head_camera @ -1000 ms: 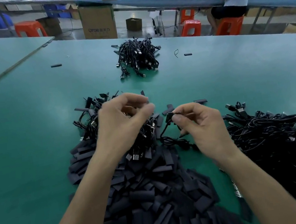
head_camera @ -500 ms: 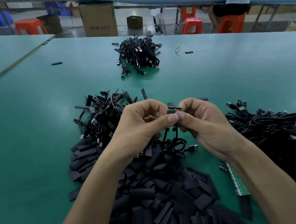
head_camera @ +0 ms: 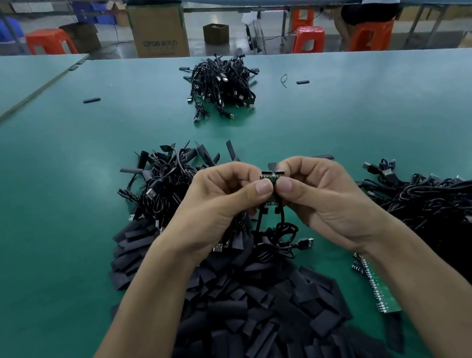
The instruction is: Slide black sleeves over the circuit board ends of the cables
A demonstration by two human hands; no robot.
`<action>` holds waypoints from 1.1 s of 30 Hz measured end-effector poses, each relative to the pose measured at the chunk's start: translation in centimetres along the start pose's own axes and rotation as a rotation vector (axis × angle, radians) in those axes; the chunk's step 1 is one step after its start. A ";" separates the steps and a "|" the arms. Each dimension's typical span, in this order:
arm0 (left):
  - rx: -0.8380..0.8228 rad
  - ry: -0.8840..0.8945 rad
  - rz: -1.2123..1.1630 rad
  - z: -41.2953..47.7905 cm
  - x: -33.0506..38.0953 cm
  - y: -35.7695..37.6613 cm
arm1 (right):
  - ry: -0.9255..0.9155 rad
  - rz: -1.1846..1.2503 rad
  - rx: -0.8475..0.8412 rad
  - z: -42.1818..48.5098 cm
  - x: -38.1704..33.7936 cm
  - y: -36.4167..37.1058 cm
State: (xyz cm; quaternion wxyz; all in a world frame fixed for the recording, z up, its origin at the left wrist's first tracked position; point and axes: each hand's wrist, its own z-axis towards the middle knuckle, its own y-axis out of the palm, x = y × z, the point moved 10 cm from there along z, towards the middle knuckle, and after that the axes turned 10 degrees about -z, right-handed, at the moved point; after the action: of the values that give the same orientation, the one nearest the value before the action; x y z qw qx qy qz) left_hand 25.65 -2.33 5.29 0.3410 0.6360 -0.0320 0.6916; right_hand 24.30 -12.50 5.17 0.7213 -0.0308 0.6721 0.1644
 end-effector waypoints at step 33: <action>0.343 0.306 0.438 -0.6 4.3 -2.7 | 0.593 -1.519 -0.323 -3.1 6.7 -4.0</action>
State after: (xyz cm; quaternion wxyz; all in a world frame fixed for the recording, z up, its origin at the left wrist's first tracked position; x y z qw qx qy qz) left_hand 26.66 1.88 8.02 0.0725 0.5507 0.0007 0.8315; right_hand 22.78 -15.82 -2.36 0.4157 -0.6213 0.5985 -0.2879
